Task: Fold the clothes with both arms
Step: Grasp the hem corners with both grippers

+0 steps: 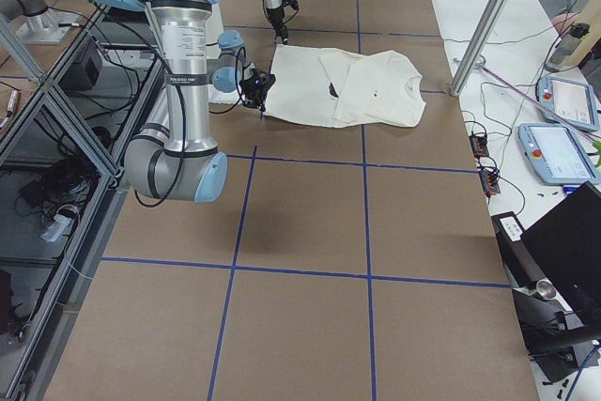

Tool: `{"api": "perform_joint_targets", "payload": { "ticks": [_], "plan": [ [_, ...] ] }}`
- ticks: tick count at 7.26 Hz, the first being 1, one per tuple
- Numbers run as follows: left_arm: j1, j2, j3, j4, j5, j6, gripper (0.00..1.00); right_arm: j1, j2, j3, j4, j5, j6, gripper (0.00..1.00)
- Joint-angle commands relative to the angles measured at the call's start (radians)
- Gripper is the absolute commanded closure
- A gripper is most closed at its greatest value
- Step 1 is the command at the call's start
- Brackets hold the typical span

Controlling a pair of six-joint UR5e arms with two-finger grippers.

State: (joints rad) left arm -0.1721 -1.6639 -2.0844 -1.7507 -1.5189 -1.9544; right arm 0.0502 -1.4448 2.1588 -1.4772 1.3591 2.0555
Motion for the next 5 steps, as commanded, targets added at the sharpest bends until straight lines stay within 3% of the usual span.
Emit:
{"api": "perform_joint_targets", "payload": {
  "ticks": [1, 4, 5],
  "plan": [
    [0.006, -0.004, 0.004, 0.002, 0.000, -0.009, 0.31, -0.001, 0.000, 0.000, 0.000, 0.000, 0.000, 1.00],
    [0.043, -0.016, 0.018, 0.002, 0.000, -0.009, 0.34, 0.000, 0.000, -0.002, 0.000, 0.000, 0.000, 1.00],
    [0.043, -0.019, 0.020, 0.002, 0.000, -0.009, 0.40, -0.001, 0.000, -0.002, 0.000, 0.000, 0.000, 1.00]
  ]
}}
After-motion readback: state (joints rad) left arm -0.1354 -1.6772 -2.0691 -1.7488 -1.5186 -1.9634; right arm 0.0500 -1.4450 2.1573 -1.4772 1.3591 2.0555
